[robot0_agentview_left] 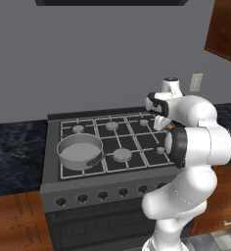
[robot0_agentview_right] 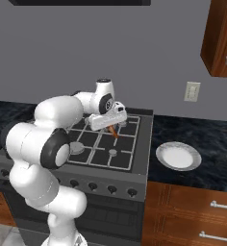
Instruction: Retrieve the frozen meat and place it in the pot on a burner. Then turn the burner on.
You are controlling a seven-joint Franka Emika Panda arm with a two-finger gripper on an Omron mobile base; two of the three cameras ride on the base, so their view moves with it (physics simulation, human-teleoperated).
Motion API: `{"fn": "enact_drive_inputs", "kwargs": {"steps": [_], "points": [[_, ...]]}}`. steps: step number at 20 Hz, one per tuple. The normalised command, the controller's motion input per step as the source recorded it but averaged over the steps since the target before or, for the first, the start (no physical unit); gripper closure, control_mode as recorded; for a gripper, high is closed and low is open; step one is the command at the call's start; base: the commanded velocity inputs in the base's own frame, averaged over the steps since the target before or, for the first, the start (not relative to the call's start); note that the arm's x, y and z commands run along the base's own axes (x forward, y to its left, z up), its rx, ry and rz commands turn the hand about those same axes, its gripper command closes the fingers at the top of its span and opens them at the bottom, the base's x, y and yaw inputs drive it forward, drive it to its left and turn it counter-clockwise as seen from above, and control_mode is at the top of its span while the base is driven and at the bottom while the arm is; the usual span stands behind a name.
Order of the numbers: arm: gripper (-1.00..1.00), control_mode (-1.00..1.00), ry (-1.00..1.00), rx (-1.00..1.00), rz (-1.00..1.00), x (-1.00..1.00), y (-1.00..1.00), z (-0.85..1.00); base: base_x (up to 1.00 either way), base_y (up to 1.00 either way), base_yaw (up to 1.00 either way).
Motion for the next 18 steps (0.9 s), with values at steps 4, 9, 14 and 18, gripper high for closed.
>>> {"fn": "enact_drive_inputs", "kwargs": {"steps": [4, 9, 14, 18], "points": [[1.0, -1.0, 0.36, -0.1, 0.21, 0.0, 0.77, 0.57, 0.0, 0.0, 0.0], [1.0, -1.0, 0.39, -0.15, 0.2, 0.0, 0.82, 0.39, 0.0, 0.0, 0.0], [1.0, -1.0, 0.14, -0.08, 0.21, 0.0, 0.74, 0.03, 0.0, 0.0, 0.0], [1.0, -1.0, -0.01, 0.0, 0.22, 0.0, 0.64, -0.06, 0.0, 0.0, 0.0]]}}
